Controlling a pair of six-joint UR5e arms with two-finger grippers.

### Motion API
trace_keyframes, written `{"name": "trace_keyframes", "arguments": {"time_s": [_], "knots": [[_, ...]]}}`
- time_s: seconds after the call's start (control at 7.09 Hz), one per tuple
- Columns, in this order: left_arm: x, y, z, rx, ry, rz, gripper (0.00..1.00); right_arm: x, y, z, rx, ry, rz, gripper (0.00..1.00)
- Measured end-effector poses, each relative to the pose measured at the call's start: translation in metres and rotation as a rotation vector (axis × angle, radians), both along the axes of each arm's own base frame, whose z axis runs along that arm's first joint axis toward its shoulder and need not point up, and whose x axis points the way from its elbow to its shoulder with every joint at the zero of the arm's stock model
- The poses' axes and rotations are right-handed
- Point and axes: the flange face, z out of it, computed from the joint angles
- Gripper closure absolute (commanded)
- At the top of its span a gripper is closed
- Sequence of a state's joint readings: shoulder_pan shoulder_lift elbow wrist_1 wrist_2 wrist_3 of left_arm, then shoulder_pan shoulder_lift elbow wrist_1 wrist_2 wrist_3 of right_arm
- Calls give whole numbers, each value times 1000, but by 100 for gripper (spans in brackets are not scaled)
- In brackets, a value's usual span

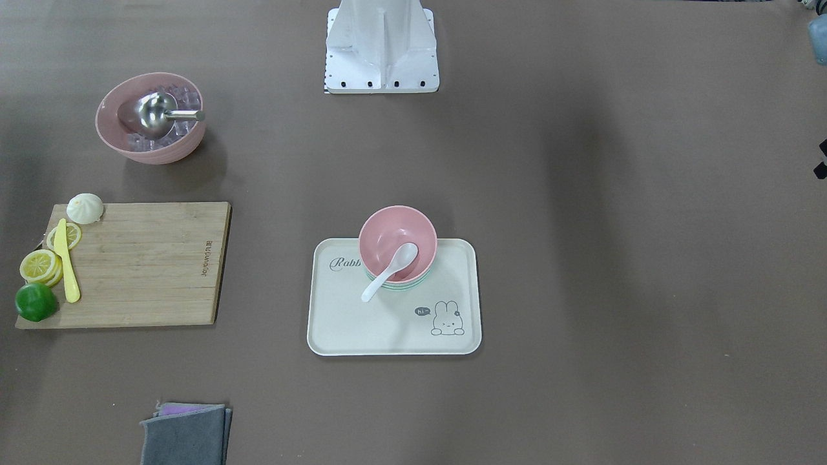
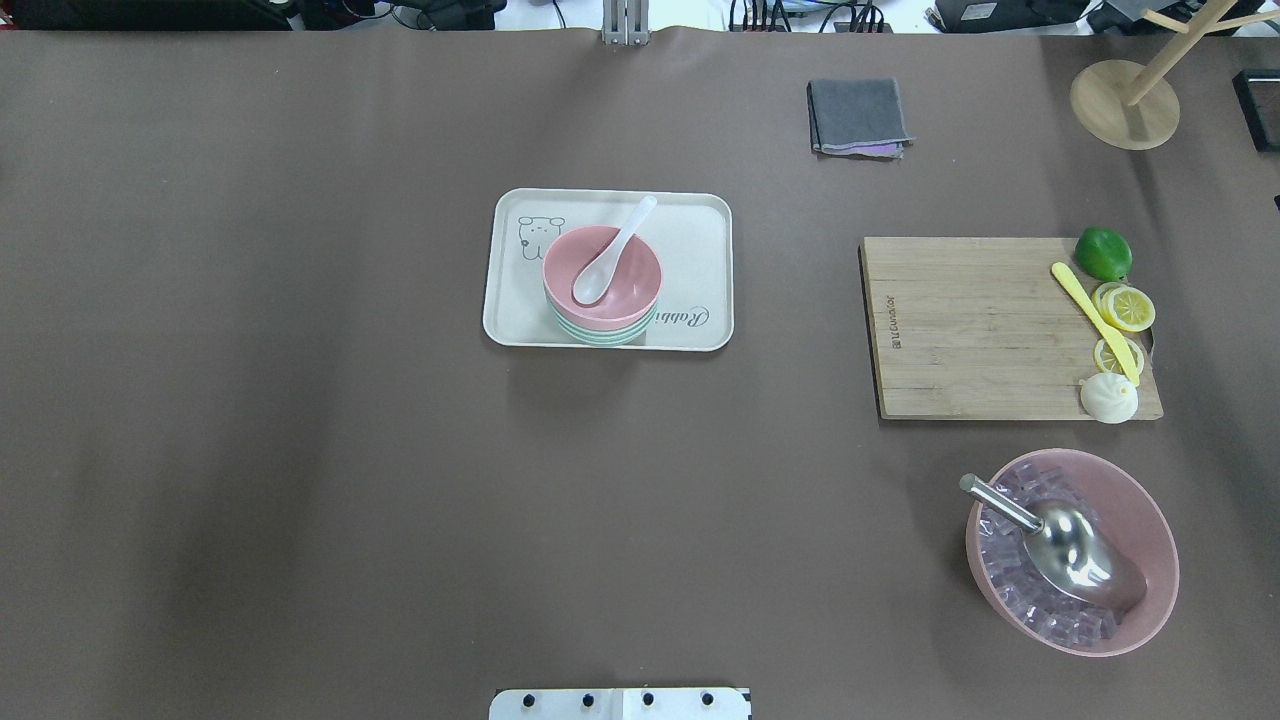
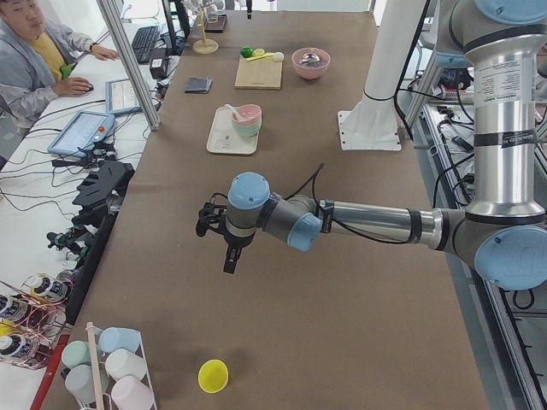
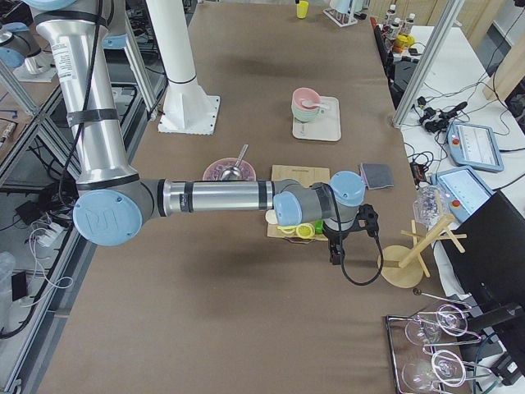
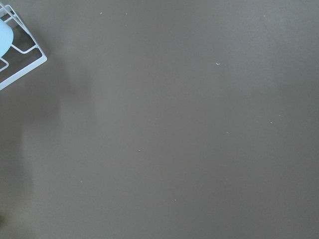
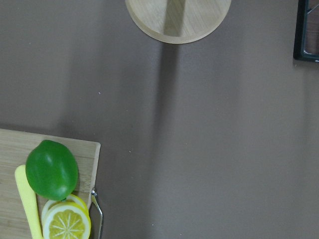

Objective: Stack pink bowl on green and place spoon

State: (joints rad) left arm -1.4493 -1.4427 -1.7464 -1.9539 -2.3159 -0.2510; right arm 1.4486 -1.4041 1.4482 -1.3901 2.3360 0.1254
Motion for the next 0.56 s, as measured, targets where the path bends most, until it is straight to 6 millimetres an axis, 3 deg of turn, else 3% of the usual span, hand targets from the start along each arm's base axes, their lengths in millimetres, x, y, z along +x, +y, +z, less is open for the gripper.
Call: {"name": "trace_keyframes", "arguments": {"time_s": [0.28, 0.56], "knots": [[-3, 10, 27, -51, -4, 0, 2, 2, 9, 4, -6, 3, 2, 0], [-1, 13, 36, -88, 34, 11, 2, 2, 13, 5, -16, -4, 0, 0]]}}
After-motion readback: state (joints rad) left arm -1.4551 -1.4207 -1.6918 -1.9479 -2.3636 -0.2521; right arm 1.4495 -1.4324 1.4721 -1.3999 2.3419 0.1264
